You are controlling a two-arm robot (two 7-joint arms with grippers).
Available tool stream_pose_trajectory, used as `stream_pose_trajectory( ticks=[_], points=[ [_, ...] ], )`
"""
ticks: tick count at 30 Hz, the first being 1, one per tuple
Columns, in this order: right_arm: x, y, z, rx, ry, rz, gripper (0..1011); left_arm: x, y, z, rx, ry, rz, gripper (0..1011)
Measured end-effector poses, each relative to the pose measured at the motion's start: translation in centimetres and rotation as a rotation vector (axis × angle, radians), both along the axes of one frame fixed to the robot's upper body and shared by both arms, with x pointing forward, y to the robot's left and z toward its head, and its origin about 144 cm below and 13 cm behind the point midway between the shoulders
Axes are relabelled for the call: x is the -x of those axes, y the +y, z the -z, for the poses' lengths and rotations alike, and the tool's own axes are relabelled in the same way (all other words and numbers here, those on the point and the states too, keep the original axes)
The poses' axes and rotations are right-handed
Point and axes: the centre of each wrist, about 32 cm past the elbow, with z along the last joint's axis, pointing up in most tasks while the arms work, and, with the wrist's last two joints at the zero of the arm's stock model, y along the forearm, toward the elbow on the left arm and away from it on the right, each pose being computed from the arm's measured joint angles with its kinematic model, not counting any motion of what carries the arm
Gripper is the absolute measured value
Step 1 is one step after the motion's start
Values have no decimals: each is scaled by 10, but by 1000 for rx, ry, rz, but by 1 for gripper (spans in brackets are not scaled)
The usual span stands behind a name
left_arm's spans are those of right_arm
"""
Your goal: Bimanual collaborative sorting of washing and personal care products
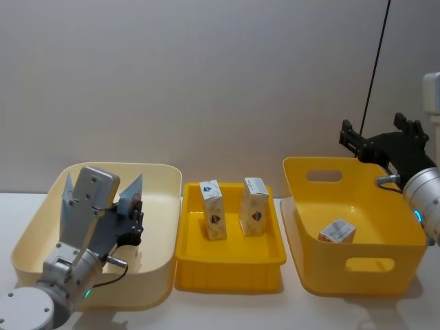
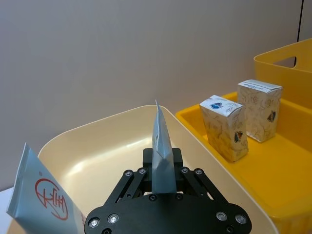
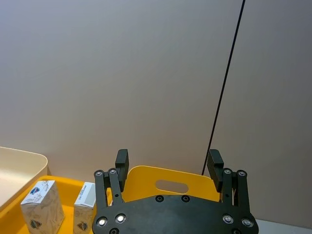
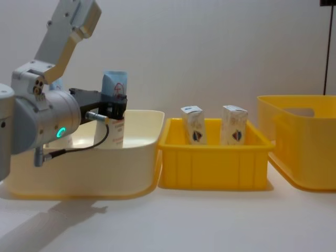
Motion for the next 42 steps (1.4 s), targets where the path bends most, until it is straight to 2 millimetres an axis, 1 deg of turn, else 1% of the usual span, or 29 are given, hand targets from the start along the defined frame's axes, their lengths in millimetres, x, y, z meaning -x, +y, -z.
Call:
stream_pose_trajectory(
  ticks=[6, 14, 18, 20, 21, 31, 36, 42],
  points=[
    [0, 0, 0, 0, 0, 0, 1001, -2, -2, -4, 7, -14, 14, 218],
    [0, 0, 0, 0, 0, 0, 1001, -7, -3, -17, 0, -54, 28, 218],
    [0, 0, 0, 0, 0, 0, 1001, -10, -4, -26, -11, -83, 36, 218],
    [0, 0, 0, 0, 0, 0, 1001, -13, -5, -34, -23, -108, 44, 218],
    [0, 0, 0, 0, 0, 0, 1001, -13, -5, -34, -23, -108, 44, 218],
    [-2, 0, 0, 10, 3, -10, 1001, -22, -9, -68, -46, -202, 88, 217],
    [-6, 0, 1, 34, -2, -47, 1001, -28, -10, -84, -31, -244, 118, 217],
    [-11, 0, 1, 71, -11, -111, 1001, -33, -11, -95, 1, -274, 150, 218]
  ],
)
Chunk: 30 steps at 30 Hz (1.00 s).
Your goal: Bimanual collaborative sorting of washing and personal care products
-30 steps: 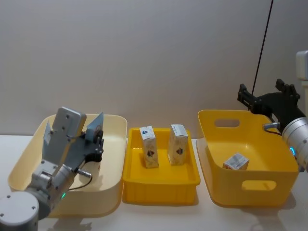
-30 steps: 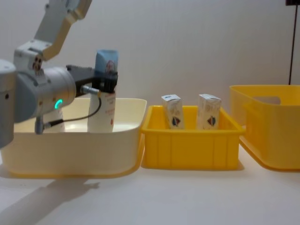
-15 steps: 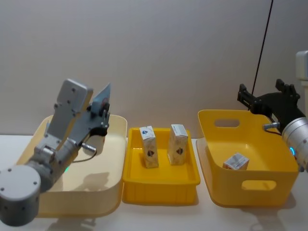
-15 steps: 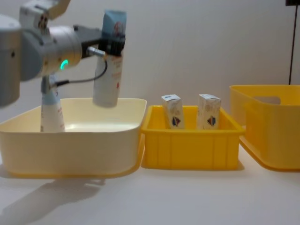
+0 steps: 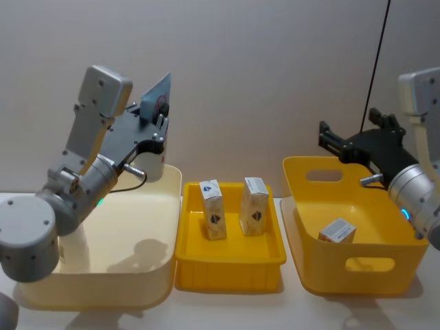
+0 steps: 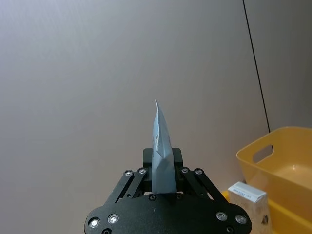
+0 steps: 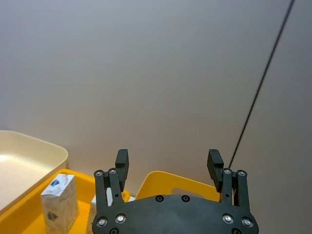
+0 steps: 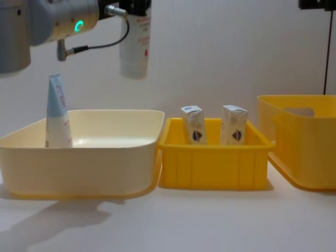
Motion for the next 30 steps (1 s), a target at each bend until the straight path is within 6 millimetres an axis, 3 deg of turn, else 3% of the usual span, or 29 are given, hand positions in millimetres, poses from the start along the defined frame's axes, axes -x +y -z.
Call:
stream_pose_trajectory(
  ticks=[13, 30],
  points=[
    [-8, 1, -2, 75, -2, -185, 1001, -15, -2, -17, 59, -37, 78, 217],
    [-17, 8, 0, 103, -13, -341, 1001, -18, -1, -15, 97, -39, 133, 218]
  ],
)
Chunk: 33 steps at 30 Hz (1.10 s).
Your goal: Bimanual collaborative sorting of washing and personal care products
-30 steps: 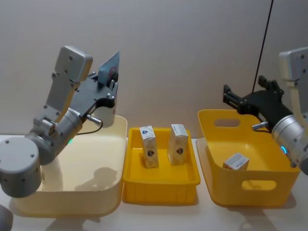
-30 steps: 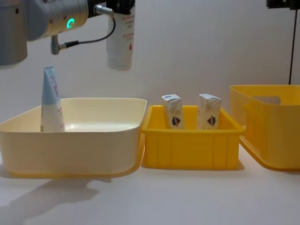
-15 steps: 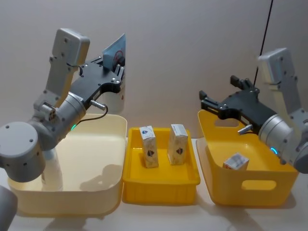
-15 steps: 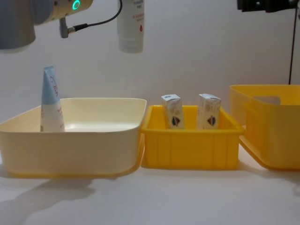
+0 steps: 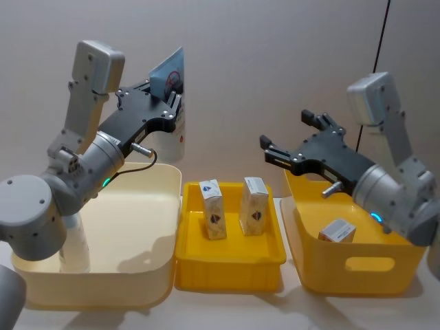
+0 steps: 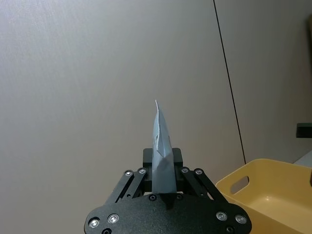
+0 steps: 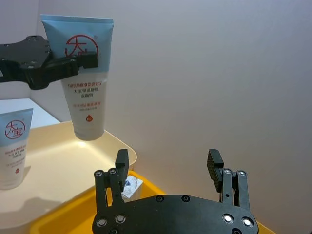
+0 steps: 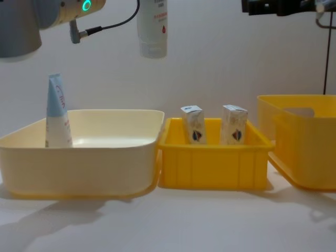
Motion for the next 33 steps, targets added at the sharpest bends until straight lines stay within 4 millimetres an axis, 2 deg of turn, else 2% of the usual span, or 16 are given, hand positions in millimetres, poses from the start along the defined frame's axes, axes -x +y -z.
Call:
stream_pose_trajectory(
  ticks=[16, 33],
  points=[
    [-18, 48, 12, -89, 37, -80, 1001, 6, 0, 5, 32, -7, 43, 217],
    [-36, 80, 14, -101, 185, -219, 1001, 7, 2, 3, 35, -55, 68, 217]
  ],
)
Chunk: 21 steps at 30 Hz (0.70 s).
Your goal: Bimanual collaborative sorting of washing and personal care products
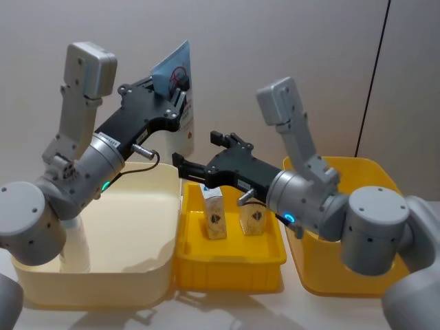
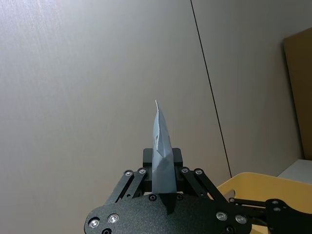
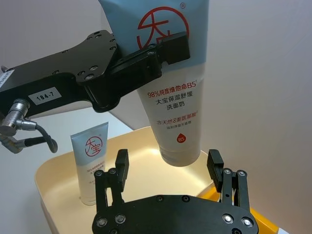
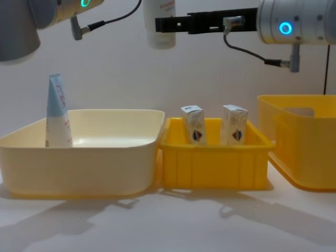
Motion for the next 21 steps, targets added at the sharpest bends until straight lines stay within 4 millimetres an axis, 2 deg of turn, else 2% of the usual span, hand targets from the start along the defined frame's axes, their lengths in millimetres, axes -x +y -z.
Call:
stream_pose_trajectory(
  ticks=[21],
  points=[
    [-9, 11, -2, 3, -110, 95, 1001, 1, 2, 0, -13, -3, 6, 217]
  ],
)
